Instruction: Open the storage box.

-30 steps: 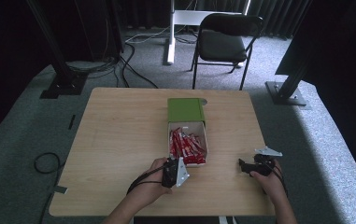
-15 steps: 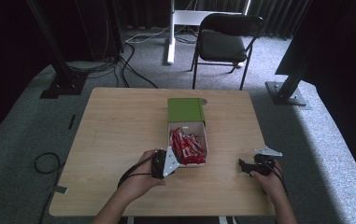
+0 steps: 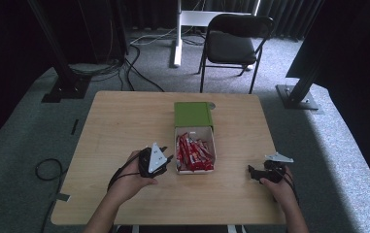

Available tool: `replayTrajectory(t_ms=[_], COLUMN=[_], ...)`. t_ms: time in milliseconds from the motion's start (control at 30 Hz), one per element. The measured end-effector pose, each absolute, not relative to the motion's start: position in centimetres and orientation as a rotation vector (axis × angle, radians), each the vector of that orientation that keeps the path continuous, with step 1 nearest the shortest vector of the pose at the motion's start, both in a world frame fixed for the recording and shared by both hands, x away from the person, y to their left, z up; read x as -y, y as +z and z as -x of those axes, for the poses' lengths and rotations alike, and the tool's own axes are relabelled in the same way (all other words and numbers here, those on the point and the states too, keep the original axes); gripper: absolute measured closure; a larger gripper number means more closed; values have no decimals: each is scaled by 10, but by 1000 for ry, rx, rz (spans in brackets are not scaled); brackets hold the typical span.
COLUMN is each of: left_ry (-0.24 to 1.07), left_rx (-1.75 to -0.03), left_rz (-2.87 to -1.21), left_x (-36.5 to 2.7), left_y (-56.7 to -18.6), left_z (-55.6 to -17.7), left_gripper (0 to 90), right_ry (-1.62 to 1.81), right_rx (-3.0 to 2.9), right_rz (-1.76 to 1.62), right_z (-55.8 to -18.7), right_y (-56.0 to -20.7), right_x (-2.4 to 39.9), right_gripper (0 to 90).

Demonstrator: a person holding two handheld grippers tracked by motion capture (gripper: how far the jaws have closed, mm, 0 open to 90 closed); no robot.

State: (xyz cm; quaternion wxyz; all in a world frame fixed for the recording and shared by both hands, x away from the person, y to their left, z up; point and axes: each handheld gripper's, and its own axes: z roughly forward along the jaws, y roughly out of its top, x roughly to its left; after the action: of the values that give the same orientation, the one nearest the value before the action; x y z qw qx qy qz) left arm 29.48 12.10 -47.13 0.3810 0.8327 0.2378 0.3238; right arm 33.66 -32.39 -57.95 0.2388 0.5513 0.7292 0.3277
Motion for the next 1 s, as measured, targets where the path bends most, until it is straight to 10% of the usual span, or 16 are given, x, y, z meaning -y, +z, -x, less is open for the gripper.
replayTrajectory(t_ms=[1000], left_ry=[755], left_rx=[-1074], left_rz=[-1992], left_x=[-228], left_y=[-538], left_z=[-296], left_gripper=[604], right_ry=[895], right_rx=[-1993], right_rz=[-1512], right_z=[-336], right_y=[-580], right_x=[324], right_gripper=[115])
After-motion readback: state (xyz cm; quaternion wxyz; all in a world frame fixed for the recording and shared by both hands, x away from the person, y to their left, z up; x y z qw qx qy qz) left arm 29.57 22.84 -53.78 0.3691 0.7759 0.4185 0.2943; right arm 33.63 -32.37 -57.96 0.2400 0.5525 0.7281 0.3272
